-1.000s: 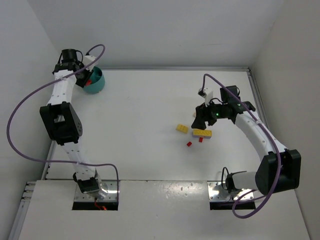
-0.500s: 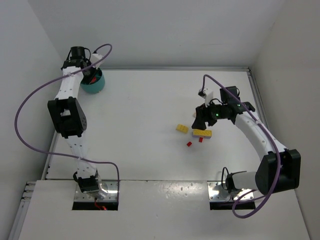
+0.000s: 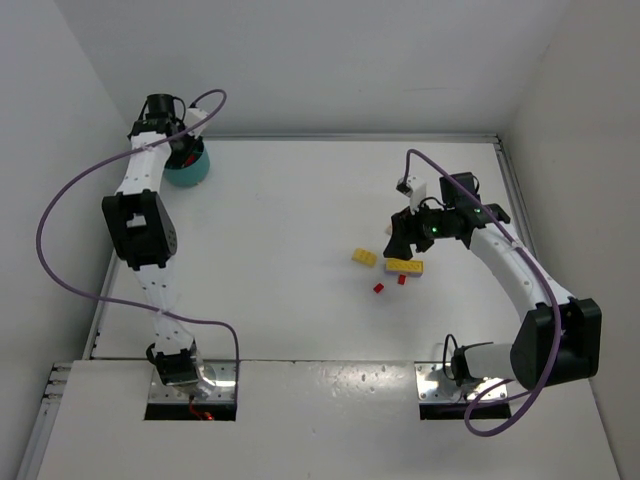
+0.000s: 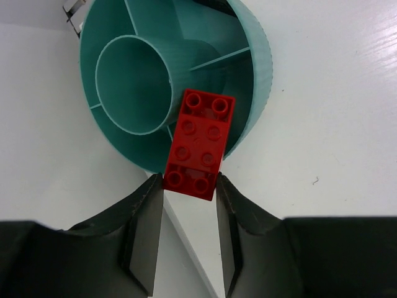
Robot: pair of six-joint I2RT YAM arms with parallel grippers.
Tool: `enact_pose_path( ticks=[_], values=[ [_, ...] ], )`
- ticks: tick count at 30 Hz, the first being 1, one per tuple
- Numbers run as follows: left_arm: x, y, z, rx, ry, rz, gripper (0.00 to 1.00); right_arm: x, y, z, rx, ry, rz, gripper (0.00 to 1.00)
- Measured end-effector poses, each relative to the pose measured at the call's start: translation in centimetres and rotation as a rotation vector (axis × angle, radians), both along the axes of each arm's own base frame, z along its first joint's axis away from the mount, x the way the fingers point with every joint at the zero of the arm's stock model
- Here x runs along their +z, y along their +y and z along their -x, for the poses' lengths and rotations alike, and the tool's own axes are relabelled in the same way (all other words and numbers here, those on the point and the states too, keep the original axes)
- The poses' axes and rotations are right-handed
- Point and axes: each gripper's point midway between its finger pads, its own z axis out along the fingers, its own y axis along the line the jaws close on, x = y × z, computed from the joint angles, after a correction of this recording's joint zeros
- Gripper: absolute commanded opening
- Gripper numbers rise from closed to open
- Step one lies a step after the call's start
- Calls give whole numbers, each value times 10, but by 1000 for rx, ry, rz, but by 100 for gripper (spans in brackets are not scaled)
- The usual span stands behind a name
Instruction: Sort the legos into containers by color
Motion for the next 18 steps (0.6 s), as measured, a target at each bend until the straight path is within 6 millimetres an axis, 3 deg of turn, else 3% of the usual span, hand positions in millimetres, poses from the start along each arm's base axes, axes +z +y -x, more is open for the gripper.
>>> enact_pose_path(
  ticks=[2,7,11,14,18],
  values=[
    [-2,0,-1,5,2,1,54,0,0,0,-1,0,1,67],
    [-2,-1,-2,25,-6,21,62,-4,-4,-1,-9,-3,22,67],
    [3,-5,-3,31,-21,54,62,-12,-9,5,11,1,58,63],
    [21,-17,2,8,-61,106,62,-18,-15,16,60,2,103,59],
    [65,-44,39,-37,-119,207,62,-24,-26,37,140,-15,170,57]
  ],
)
